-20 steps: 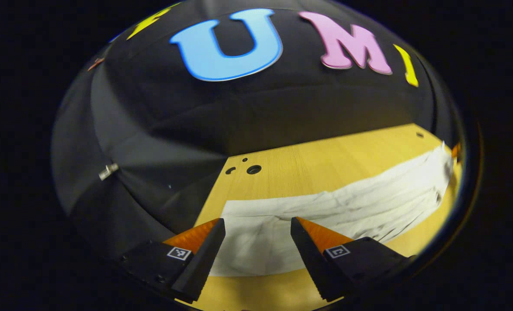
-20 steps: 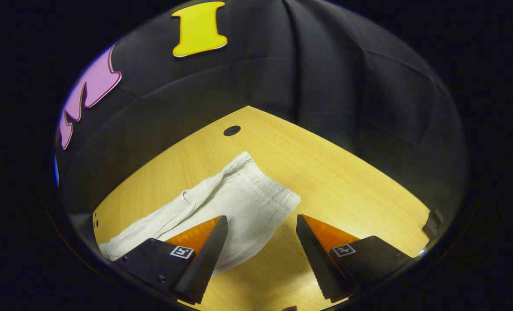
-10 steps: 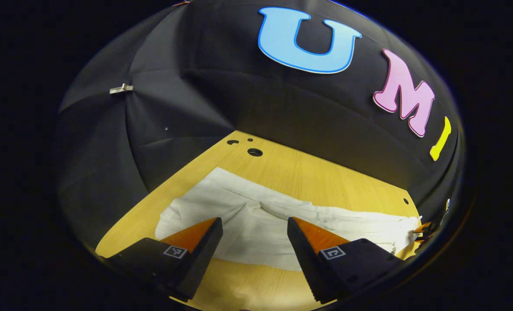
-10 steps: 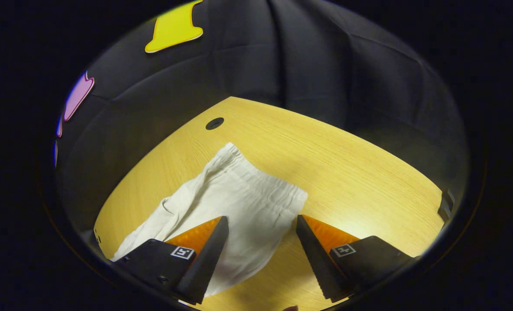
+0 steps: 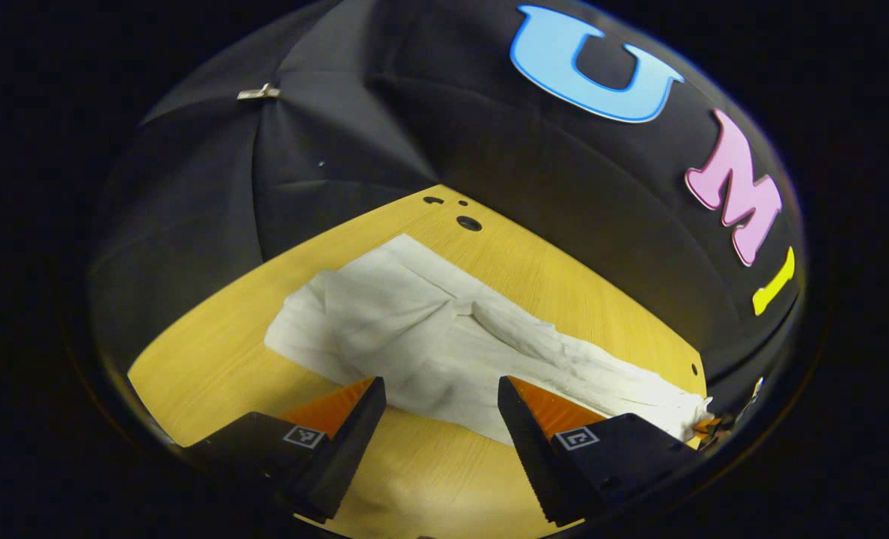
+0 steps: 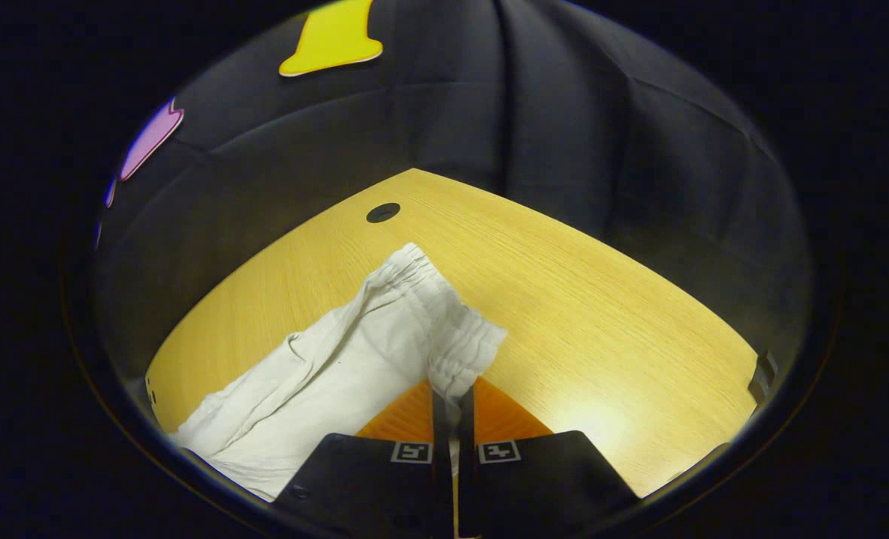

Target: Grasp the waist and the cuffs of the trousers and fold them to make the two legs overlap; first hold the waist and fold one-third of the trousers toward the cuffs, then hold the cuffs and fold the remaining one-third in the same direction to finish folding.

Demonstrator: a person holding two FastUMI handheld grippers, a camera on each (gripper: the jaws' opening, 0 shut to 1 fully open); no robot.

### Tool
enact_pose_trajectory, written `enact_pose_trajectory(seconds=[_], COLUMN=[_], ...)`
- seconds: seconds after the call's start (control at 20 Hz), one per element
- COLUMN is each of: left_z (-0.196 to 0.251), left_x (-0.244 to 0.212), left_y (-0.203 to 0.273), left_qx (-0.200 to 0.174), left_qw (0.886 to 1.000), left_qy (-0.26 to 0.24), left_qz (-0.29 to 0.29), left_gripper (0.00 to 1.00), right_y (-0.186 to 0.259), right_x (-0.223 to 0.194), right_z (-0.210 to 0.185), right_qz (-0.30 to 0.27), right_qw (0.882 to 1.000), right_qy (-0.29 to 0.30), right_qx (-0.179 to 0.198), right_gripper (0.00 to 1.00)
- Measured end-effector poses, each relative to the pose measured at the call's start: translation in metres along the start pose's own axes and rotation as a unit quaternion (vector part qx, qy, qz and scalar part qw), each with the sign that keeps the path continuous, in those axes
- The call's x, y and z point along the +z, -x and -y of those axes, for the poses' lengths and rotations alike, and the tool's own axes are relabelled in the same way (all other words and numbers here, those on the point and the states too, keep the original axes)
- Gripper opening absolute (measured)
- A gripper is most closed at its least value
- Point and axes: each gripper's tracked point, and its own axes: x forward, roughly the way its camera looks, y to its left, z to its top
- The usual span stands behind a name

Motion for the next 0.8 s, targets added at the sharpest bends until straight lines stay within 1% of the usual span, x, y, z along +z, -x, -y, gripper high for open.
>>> enact_pose_trajectory(seconds=[0.2, 0.3, 0.4, 0.5, 0.55, 0.6, 0.65, 0.7, 0.75, 0.8], left_z=[-0.012, -0.014, -0.019, -0.014, -0.011, -0.009, -0.007, -0.006, -0.006, -0.01], left_x=[-0.017, -0.017, -0.011, 0.001, 0.005, 0.007, 0.01, 0.009, 0.011, 0.008], left_y=[-0.006, -0.019, -0.036, -0.049, -0.054, -0.059, -0.065, -0.07, -0.077, -0.081], left_qx=[0.019, 0.025, 0.043, 0.052, 0.057, 0.062, 0.067, 0.076, 0.084, 0.104], left_qw=[0.998, 0.996, 0.997, 0.997, 0.997, 0.997, 0.997, 0.997, 0.996, 0.992], left_qy=[0.061, 0.072, 0.059, 0.047, 0.045, 0.041, 0.033, 0.013, -0.021, -0.064], left_qz=[-0.029, -0.034, -0.032, -0.024, -0.026, -0.027, -0.029, -0.032, -0.031, -0.037], left_gripper=[0.96, 0.96, 0.96, 0.97, 0.92, 0.96, 0.96, 0.96, 0.96, 0.96], right_y=[-0.007, -0.008, -0.008, -0.008, -0.008, -0.008, -0.008, -0.009, -0.008, -0.008], right_x=[-0.005, -0.005, -0.005, -0.006, -0.006, -0.006, -0.006, -0.007, -0.007, -0.008], right_z=[-0.002, -0.002, -0.002, -0.002, -0.002, -0.002, -0.003, -0.002, -0.002, -0.002], right_qz=[-0.009, -0.01, -0.007, -0.006, -0.006, -0.007, -0.008, -0.007, -0.007, -0.007], right_qw=[1.0, 1.0, 1.0, 1.0, 1.0, 1.0, 1.0, 1.0, 1.0, 1.0], right_qy=[-0.011, -0.007, -0.001, 0.004, 0.003, 0.004, 0.004, 0.008, 0.013, 0.02], right_qx=[0.01, 0.013, 0.014, 0.013, 0.014, 0.014, 0.014, 0.014, 0.013, 0.013], right_gripper=[0.07, 0.07, 0.08, 0.07, 0.07, 0.07, 0.07, 0.07, 0.07, 0.07])
